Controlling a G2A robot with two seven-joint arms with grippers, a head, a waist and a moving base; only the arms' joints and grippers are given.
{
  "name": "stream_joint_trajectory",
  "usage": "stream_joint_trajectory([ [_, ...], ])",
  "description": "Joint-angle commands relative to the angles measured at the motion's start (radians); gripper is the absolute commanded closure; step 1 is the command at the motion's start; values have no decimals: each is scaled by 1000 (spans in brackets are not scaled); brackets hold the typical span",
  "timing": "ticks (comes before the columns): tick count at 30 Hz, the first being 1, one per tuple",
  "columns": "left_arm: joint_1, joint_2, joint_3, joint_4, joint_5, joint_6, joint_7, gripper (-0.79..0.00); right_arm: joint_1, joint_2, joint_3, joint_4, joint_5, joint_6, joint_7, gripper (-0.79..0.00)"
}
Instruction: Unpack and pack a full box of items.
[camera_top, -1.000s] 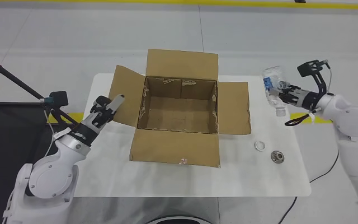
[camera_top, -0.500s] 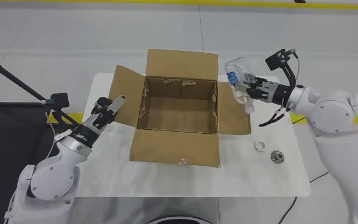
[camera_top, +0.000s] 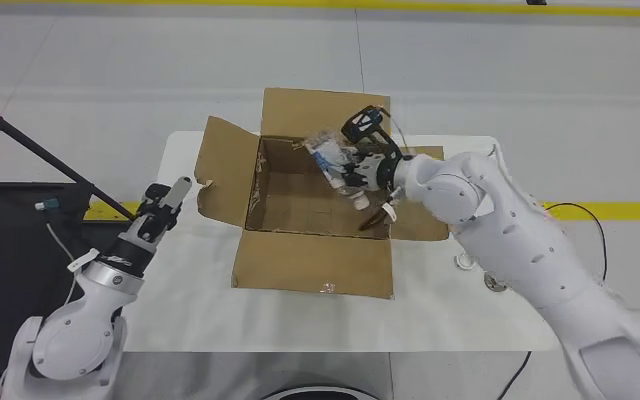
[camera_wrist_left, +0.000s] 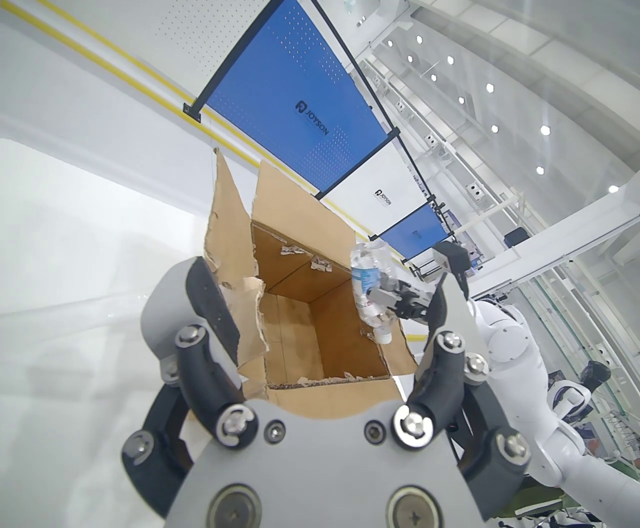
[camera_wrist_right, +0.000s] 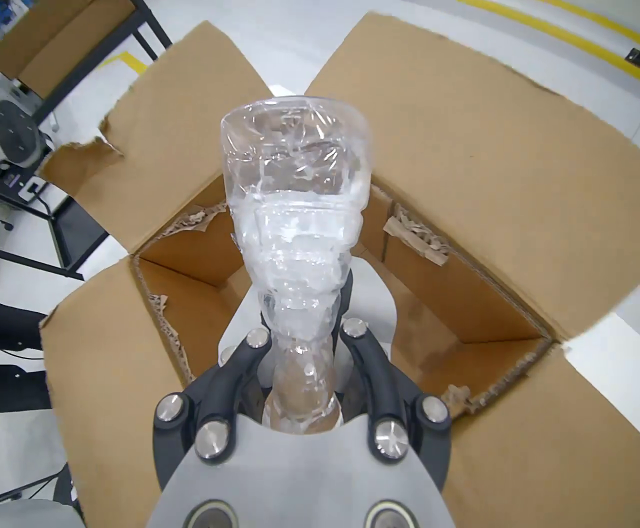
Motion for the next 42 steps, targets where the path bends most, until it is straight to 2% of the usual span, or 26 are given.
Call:
stream_joint_trajectory([
  [1, 9, 0, -10, -1, -7, -6, 1, -785, 25, -33, -54, 50, -15, -25, -5, 0],
  [10, 11, 0, -18, -1, -15, -12, -13, -785, 86, -163, -208, 271, -142, -86, -30, 0],
  [18, -6, 1, -18, 13, -19, -13, -31, -785, 114, -266, -272, 472, -184, -135, 4, 0],
  [20, -9, 1, -18, 16, -21, -12, -33, -785, 119, -289, -277, 513, -181, -149, 10, -135],
  [22, -12, 1, -17, 18, -20, -13, -37, -785, 125, -309, -280, 550, -183, -162, 10, -237],
  [29, -19, 2, -14, 17, -19, -12, -44, -785, 138, -355, -276, 638, -189, -218, 23, -400],
  [31, -20, 2, -13, 16, -18, -11, -44, -785, 142, -361, -268, 653, -186, -238, 24, -526],
  [32, -20, 2, -13, 16, -16, -11, -44, -785, 142, -362, -262, 658, -180, -255, 24, -551],
  [35, -20, 2, -9, 14, -12, -10, -46, -785, 147, -358, -242, 658, -178, -299, 24, -619],
  [37, -23, 3, -4, 13, -8, -8, -48, -785, 152, -347, -223, 644, -182, -321, 23, -634],
  [40, -28, 3, 4, 13, -1, -4, -53, -785, 153, -317, -179, 605, -185, -360, 19, -702],
  [42, -33, 3, 9, 14, 4, -2, -57, -785, 146, -286, -138, 564, -186, -386, 18, -720],
])
